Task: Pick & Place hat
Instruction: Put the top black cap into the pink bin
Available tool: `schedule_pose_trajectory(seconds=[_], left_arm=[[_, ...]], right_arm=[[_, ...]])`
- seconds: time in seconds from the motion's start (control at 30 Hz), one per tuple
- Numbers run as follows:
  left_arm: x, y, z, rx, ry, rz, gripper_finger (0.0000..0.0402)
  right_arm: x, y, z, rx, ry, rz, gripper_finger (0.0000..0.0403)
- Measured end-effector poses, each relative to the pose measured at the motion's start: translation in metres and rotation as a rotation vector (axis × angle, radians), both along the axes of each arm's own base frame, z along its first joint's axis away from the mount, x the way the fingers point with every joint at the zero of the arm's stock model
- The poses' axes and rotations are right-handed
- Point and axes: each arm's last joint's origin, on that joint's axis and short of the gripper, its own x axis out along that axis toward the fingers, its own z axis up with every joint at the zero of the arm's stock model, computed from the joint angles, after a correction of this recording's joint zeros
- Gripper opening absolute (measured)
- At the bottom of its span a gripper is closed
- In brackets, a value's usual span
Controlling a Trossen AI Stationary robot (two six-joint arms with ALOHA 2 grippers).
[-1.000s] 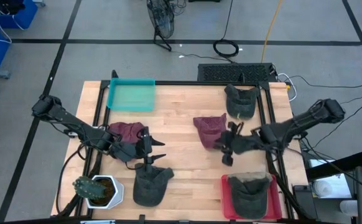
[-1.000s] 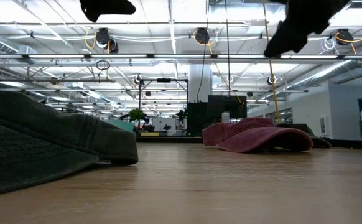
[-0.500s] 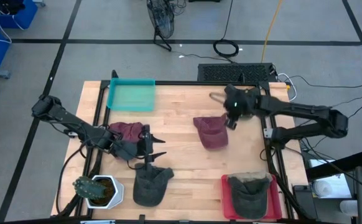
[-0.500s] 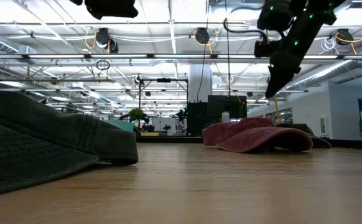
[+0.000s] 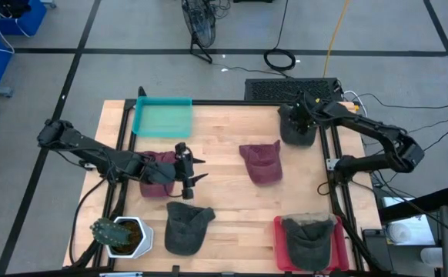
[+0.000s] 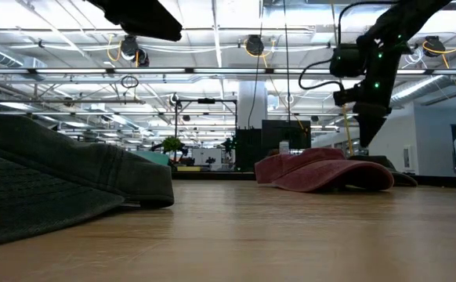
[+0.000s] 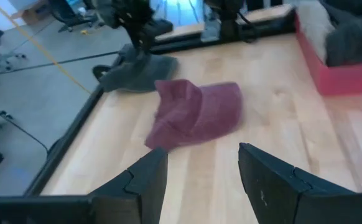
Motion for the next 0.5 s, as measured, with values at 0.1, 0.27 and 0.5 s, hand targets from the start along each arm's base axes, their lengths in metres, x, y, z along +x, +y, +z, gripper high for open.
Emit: schedule_pose_trajectory(seconds=[0.1,0.27,0.5], left_arm=[[-0.003,0.011,0.007,-0.007,-0.025,0.038,0.0200],[-0.013,0.028,0.023,-0.026,-0.091,0.094,0.0200],[-0.024,0.040,0.035,0.034,-0.114,0.107,0.0200]], right_arm=[[0.000,-0.010,-0.005,-0.019,0.010,0.010,0.0174],[0.000,-0.027,-0.016,-0.045,0.054,0.021,0.0174],[0.001,-0.039,-0.038,0.016,0.118,0.038,0.0174]])
